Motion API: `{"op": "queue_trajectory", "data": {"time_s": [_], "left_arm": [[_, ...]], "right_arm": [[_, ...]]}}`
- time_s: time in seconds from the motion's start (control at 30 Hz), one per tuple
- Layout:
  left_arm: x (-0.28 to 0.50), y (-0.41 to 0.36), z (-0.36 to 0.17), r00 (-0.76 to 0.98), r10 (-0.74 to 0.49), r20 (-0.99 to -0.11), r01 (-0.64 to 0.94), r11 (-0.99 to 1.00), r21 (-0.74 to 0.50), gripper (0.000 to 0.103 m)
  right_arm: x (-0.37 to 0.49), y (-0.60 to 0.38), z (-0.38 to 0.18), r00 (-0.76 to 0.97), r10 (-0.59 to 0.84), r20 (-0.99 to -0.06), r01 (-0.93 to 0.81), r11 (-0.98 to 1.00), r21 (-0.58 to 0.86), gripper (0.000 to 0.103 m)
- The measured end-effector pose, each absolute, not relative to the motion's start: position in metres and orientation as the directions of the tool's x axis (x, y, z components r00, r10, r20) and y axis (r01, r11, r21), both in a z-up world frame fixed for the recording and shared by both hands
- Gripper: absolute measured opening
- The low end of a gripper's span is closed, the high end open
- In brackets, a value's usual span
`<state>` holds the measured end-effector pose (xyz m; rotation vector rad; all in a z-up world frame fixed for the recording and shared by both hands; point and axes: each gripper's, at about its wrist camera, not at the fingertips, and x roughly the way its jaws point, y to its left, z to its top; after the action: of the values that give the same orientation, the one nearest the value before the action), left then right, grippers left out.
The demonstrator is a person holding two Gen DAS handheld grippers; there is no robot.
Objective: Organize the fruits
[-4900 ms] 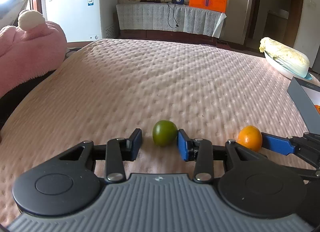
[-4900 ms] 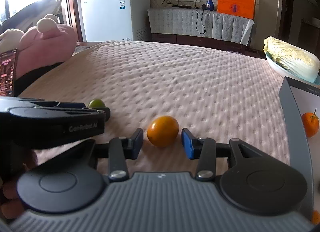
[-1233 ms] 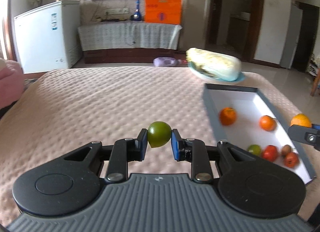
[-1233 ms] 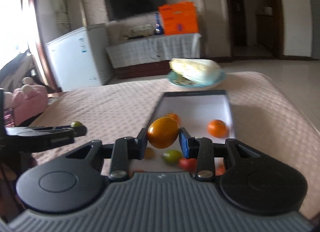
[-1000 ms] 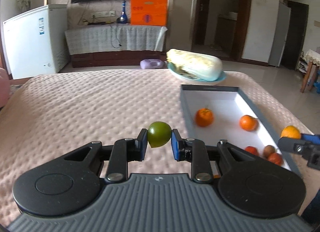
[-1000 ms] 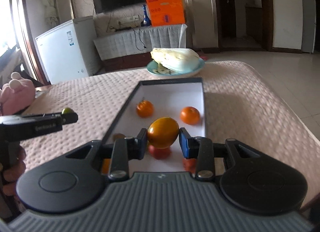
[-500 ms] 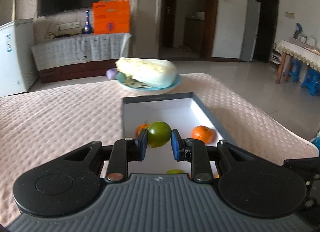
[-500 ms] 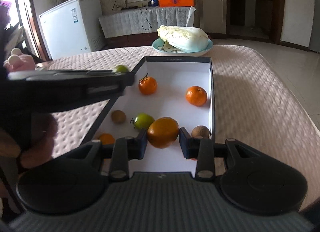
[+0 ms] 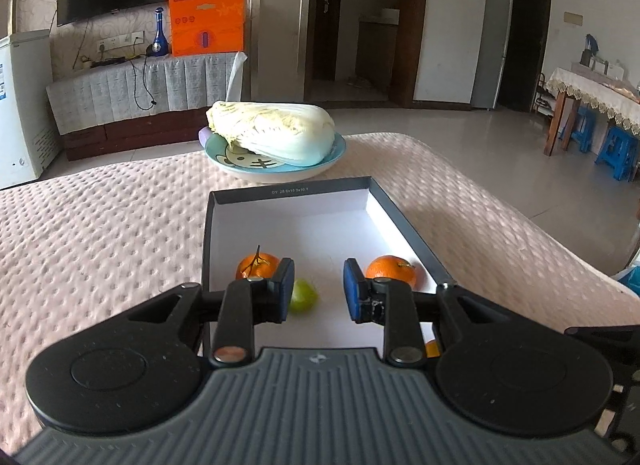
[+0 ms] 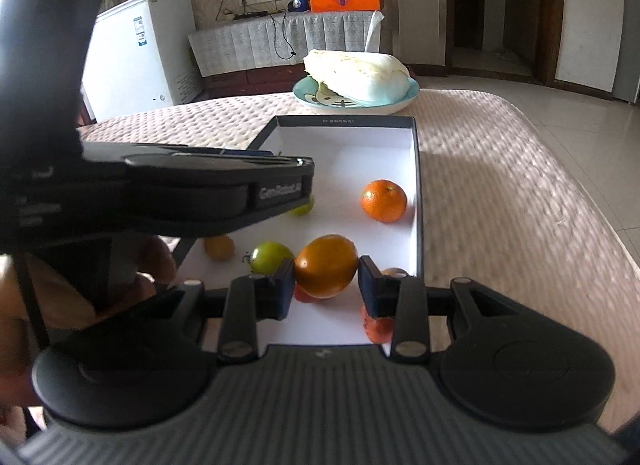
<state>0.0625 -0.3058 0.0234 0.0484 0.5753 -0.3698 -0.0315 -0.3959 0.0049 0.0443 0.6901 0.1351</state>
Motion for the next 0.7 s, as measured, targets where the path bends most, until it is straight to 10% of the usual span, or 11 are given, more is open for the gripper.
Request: {"op": "queue_trajectory", "data": {"time_s": [0.33,0.7], "left_arm": [[0.029,-0.276,0.049,0.848,-0.297,-0.439,0.304,0.951,-0.055,0.069],[-0.055,-0.224,0.080,0.899,-0.208,-0.384,0.220,0.975,-0.013,0.097]], "right_arm": [[-0.037,-0.393,0.019,0.849,0.134,-0.512,-0.089,0.990,0.110,0.064],[-0.079,-0.407,0.040,0.901,0.106,-0.420,-0.055,0.990,0.133,0.068]]}}
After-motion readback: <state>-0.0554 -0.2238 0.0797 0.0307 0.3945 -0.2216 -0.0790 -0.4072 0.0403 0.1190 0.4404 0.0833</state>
